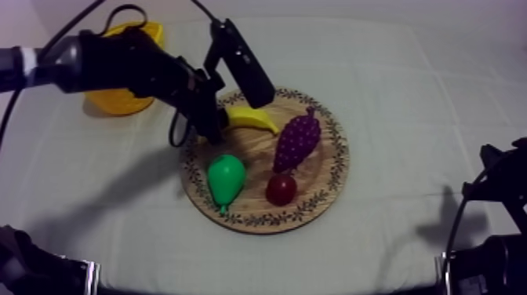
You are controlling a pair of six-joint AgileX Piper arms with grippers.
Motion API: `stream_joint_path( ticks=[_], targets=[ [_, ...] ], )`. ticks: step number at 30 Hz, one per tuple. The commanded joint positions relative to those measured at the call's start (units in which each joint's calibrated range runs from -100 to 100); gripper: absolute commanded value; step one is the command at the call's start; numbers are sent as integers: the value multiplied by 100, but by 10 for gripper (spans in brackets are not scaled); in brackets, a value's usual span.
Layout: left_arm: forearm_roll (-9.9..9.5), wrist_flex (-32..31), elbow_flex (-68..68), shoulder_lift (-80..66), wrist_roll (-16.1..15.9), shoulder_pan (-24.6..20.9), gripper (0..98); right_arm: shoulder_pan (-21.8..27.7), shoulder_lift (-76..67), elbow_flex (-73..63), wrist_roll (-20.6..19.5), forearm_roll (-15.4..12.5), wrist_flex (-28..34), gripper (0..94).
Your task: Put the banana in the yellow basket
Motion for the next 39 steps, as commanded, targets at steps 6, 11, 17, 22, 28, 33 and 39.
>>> stream_joint_path(
  ticks=[6, 11, 17, 22, 28, 33, 39],
  targets=[
    [18, 486, -874, 958, -18, 8, 544, -1, -2, 2, 0, 1, -3, 3],
    [8, 1020, -1289, 1305, 12, 26, 482, -1, -2, 2, 0, 1, -3, 3],
    [-206, 1509, -1501, 1525, 315, 58, 317, -1, -2, 2, 0, 1, -3, 3],
    [-381, 1557, -1521, 1563, 559, 92, 199, -1, -2, 2, 0, 1, -3, 3],
    [-607, 1678, -1574, 1322, 744, 129, 145, -1, -2, 2, 0, 1, -3, 3],
    [-749, 2087, -2023, 802, 657, -12, 135, -1, -2, 2, 0, 1, -3, 3],
    [-913, 2641, -2902, 186, 489, -518, 135, -1, -2, 2, 0, 1, -3, 3]
  ],
)
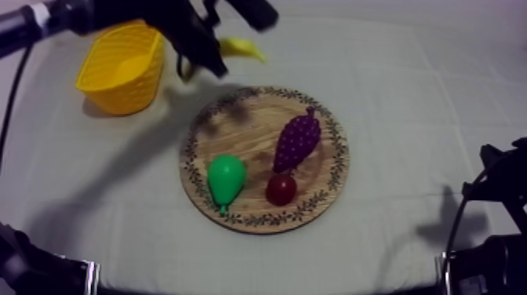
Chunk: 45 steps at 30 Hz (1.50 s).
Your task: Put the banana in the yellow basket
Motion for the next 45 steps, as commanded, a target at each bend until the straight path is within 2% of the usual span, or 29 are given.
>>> stream_joint_path(
  ticks=[1, 9, 18, 25, 35, 41, 45],
  targets=[
    [-24, 185, -451, -217, -70, -322, 135, -1, -2, 2, -1, 1, 5, 3],
    [-8, 324, -924, -351, -244, -1396, 135, -1, -2, 2, -1, 1, 5, 3],
    [56, -278, -450, 109, -137, -2114, 137, -1, -2, 2, -1, 1, 5, 3],
    [67, -759, 146, 376, 86, -2277, 136, -1, -2, 2, -2, 1, 5, 3],
    [101, -1287, 663, 542, 401, -2243, 144, -1, -2, 2, -1, 1, 5, 3],
    [267, -1516, 710, 562, 219, -2236, 213, -1, -2, 2, -1, 1, 5, 3],
    [545, -1672, 758, 557, -135, -2303, 312, -1, -2, 2, -1, 1, 5, 3]
  ],
)
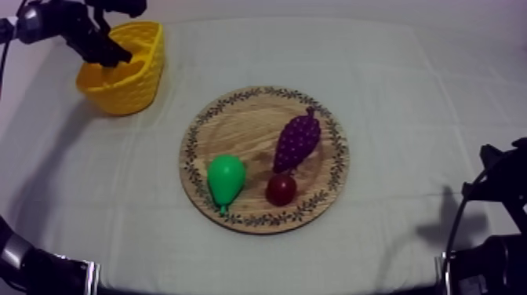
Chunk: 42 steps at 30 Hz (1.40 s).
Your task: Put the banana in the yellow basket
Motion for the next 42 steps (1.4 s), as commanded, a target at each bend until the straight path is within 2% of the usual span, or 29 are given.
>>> stream_joint_path(
  ticks=[1, 7, 16, 21, 24, 29, 31, 37, 42],
  targets=[
    [154, -80, 24, -12, -245, -35, 326, -1, -2, 2, -1, 1, 4, 3],
    [346, -392, 132, -163, -468, -60, 270, -1, -2, 2, -1, 1, 4, 3],
    [672, -413, 420, -510, -858, -88, 449, -1, -2, 2, -1, 1, 4, 3],
    [758, -520, 718, -763, -936, -98, 461, -1, -2, 2, -1, 1, 4, 3],
    [801, -753, 1016, -1019, -941, -78, 401, -1, -2, 2, -1, 1, 4, 3],
    [829, -1424, 1850, -1805, -885, 59, 140, -1, -2, 2, -1, 1, 4, 3],
    [827, -1736, 2300, -2250, -814, 120, 69, -1, -2, 2, -1, 1, 4, 3],
    [808, -2809, 4041, -4000, -418, 212, 8, -1, -2, 2, -1, 1, 4, 3],
    [803, -3064, 5409, -5675, -5, 202, 1, -1, -2, 2, -1, 1, 4, 3]
  ],
)
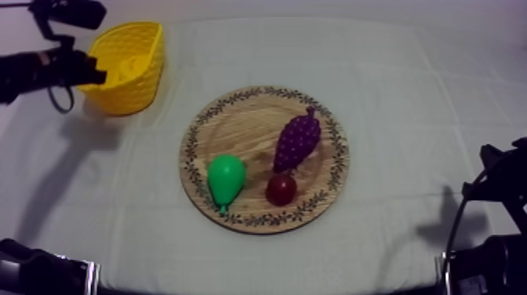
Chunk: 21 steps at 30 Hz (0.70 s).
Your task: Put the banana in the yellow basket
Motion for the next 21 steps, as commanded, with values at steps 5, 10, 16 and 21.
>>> stream_joint_path(
  ticks=[5, 10, 16, 21],
  targets=[
    [65, 226, 2188, -2804, 546, -56, 0, -1, -2, 2, 0, 1, 4, 3],
    [470, 827, 3062, -4344, 336, -94, 0, -1, -2, 2, 0, 1, 4, 3],
    [847, 1794, 3811, -6153, 83, -270, 0, -1, -2, 2, 0, 1, 4, 3],
    [1082, 2344, 4066, -7225, -112, -456, 0, -1, -2, 2, 0, 1, 4, 3]
  ],
)
